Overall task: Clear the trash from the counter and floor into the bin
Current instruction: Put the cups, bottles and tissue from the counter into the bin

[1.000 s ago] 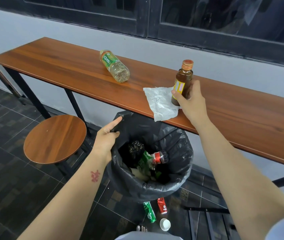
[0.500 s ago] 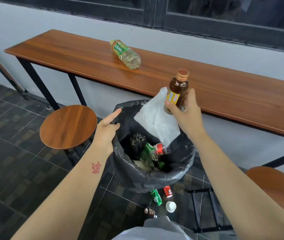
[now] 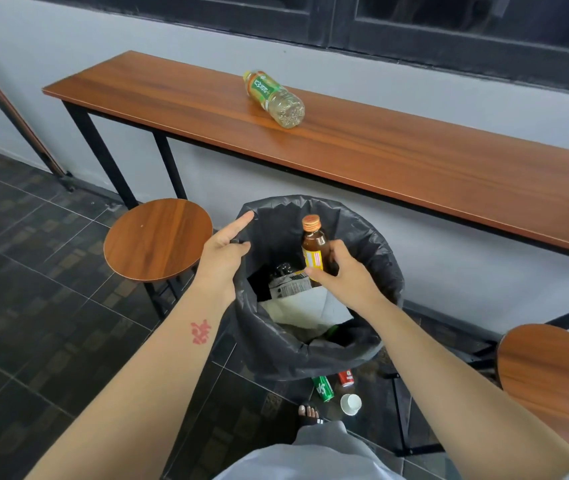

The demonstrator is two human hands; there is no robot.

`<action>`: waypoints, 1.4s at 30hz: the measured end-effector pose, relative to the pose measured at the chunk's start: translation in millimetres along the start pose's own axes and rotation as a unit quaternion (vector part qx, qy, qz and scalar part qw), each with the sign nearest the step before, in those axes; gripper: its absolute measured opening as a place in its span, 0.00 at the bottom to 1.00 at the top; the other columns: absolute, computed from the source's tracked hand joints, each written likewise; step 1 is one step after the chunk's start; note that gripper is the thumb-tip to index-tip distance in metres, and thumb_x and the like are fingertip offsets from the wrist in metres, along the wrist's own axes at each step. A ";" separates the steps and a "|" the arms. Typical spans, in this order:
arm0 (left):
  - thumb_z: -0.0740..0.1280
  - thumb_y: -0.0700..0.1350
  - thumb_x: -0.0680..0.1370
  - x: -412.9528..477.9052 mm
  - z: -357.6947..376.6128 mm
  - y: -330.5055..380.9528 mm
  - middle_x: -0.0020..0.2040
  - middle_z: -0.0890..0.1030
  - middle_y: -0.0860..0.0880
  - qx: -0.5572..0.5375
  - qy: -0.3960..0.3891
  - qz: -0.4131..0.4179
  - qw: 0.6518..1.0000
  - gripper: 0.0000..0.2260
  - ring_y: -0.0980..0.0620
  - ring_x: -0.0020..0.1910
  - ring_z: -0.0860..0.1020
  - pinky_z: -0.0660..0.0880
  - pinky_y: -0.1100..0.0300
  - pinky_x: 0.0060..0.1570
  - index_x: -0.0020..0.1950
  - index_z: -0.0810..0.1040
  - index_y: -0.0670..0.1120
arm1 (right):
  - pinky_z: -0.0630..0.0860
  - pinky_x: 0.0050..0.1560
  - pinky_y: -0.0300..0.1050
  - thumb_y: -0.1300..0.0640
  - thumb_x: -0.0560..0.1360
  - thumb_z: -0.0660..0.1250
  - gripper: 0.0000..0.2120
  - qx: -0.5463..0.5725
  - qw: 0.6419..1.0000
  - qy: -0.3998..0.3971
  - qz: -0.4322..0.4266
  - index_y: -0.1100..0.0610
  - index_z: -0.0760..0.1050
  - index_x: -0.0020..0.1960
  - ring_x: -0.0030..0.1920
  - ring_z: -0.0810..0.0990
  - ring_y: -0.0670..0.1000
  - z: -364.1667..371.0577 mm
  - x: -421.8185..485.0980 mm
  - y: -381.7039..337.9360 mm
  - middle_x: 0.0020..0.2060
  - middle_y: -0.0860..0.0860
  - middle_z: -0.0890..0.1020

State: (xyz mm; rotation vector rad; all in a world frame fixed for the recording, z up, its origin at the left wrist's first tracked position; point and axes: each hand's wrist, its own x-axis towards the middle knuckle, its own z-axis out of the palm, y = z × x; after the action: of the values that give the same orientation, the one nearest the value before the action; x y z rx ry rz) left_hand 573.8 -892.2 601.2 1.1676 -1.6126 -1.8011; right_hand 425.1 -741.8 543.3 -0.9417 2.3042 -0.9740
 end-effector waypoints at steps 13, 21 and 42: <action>0.62 0.32 0.81 6.4 5.3 4.7 0.64 0.74 0.59 0.009 -0.011 0.010 1.000 0.24 0.59 0.59 0.70 0.68 0.62 0.60 0.68 0.78 0.58 | 0.64 0.67 0.47 0.56 0.77 0.64 0.25 -0.373 0.923 -0.048 -0.081 0.51 0.63 0.73 0.67 0.71 0.55 21.0 37.8 14.7 0.66 0.52 0.75; 0.62 0.32 0.81 16.5 2.4 0.8 0.59 0.75 0.59 0.000 0.020 0.006 1.000 0.24 0.60 0.53 0.73 0.69 0.62 0.57 0.67 0.79 0.58 | 0.45 0.78 0.48 0.37 0.79 0.55 0.35 -0.376 0.914 -0.045 -0.146 0.49 0.48 0.80 0.79 0.46 0.48 7.6 42.1 14.9 0.79 0.48 0.52; 0.61 0.29 0.80 59.1 -26.3 1.0 0.67 0.78 0.52 -0.101 0.113 -0.022 0.988 0.24 0.47 0.66 0.76 0.74 0.50 0.66 0.61 0.84 0.56 | 0.59 0.75 0.52 0.42 0.79 0.62 0.36 -0.176 0.957 0.189 -0.133 0.54 0.51 0.79 0.78 0.55 0.56 -54.2 182.9 -111.6 0.79 0.54 0.55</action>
State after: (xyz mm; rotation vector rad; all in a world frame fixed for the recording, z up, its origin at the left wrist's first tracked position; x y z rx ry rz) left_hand 563.3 -954.2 586.3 1.2683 -1.2552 -1.7407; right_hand 316.4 -910.7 635.4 -1.3375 2.7887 -0.9273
